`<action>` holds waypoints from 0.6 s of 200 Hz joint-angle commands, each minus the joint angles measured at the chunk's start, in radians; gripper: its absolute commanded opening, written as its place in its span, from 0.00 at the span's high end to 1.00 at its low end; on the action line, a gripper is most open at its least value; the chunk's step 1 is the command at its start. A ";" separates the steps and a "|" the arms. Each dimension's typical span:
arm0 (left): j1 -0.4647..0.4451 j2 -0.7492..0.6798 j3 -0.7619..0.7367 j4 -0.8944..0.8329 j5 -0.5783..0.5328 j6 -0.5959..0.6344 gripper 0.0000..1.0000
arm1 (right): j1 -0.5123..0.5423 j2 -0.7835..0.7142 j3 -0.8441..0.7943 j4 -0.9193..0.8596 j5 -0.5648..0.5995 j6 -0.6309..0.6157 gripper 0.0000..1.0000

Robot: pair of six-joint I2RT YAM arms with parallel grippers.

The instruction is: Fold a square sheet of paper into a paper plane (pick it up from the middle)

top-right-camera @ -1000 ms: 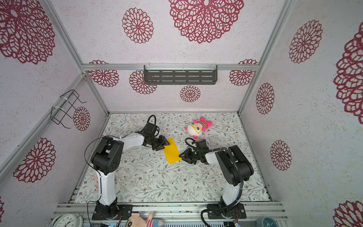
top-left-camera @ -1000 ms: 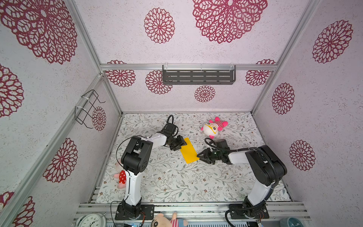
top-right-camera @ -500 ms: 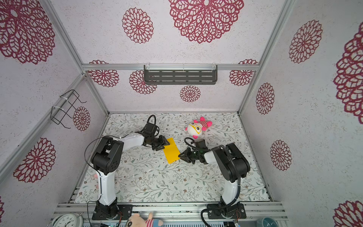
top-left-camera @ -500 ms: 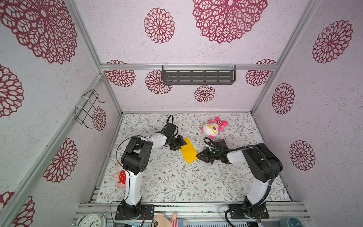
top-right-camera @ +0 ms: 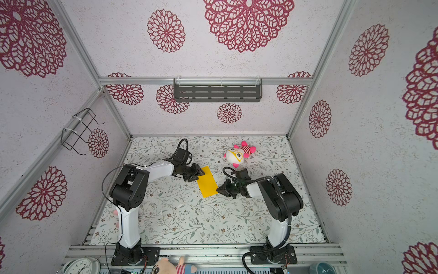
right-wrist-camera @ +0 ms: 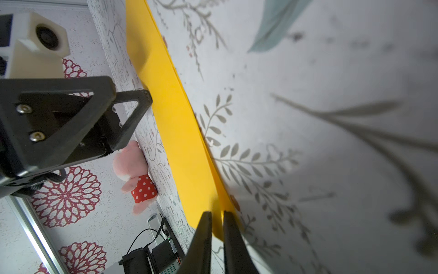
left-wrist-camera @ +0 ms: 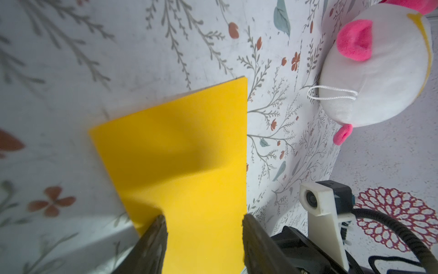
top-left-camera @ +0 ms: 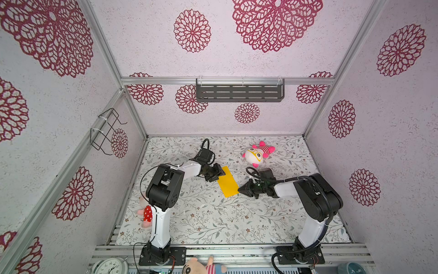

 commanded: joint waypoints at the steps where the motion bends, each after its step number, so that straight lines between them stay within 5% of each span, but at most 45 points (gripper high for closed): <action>1: 0.005 0.017 -0.016 -0.035 -0.019 0.014 0.45 | 0.002 -0.041 0.032 -0.011 0.008 -0.020 0.87; 84: 0.005 0.016 -0.008 -0.028 -0.003 0.016 0.45 | 0.001 0.008 0.078 0.006 0.006 -0.020 0.86; 120: 0.004 -0.010 -0.002 0.000 0.022 0.019 0.45 | 0.001 0.007 0.079 -0.003 0.008 -0.021 0.98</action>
